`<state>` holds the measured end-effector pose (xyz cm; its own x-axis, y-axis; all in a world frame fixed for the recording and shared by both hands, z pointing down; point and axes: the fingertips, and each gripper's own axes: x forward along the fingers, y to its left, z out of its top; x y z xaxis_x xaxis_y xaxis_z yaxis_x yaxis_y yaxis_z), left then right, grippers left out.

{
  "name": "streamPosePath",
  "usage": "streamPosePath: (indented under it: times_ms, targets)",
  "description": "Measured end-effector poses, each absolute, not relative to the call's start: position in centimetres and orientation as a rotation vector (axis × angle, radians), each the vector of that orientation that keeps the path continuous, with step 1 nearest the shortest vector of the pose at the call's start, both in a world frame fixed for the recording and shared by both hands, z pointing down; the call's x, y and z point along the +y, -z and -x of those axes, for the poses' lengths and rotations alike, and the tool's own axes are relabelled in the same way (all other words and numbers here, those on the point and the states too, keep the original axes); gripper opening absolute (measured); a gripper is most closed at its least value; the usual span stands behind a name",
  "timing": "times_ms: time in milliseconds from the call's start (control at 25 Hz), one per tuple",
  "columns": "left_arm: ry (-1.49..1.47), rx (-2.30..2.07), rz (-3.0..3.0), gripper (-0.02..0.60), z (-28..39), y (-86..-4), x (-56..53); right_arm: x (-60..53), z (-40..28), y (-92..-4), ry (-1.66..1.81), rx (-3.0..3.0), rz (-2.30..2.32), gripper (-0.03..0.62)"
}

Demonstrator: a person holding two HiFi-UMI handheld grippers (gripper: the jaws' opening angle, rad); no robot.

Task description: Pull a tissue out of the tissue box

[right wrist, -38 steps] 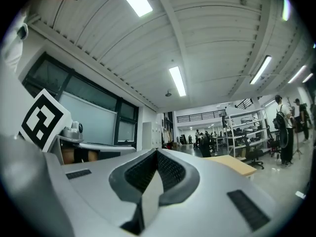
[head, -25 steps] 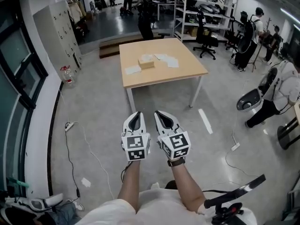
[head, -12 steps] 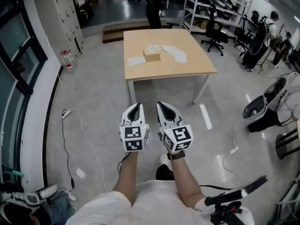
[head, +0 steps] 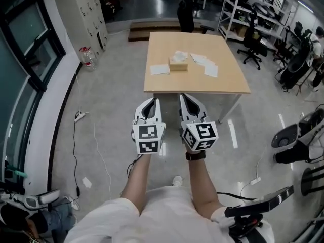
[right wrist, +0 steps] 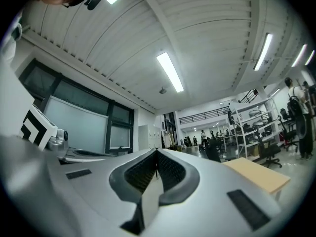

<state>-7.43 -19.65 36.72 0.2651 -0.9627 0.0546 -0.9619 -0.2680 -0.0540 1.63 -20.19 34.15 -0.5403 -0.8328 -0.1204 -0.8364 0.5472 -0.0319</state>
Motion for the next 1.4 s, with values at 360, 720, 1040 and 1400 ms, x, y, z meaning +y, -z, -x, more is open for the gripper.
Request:
streamPosePath:
  times_ms: [360,720,1040,1400]
  targets:
    - [0.083,1.919,2.469,-0.009,1.4,-36.4,-29.2,-28.8,-6.2,-33.7,-0.062,2.703,1.376,0.002]
    - [0.164,1.950,2.514,-0.009,-2.3,-40.6,-35.5,-35.6,-9.7,-39.2,0.147,2.725,1.403,0.002]
    - [0.069,1.990,2.508,-0.009,-2.8,-42.3,-45.7,-46.0,-13.0,-41.4,0.172,2.671,1.516,0.002]
    - [-0.236,1.864,2.501,-0.009,-1.6,-34.9,-59.9,-59.6,-9.7,-35.9,0.038,2.661,1.509,0.002]
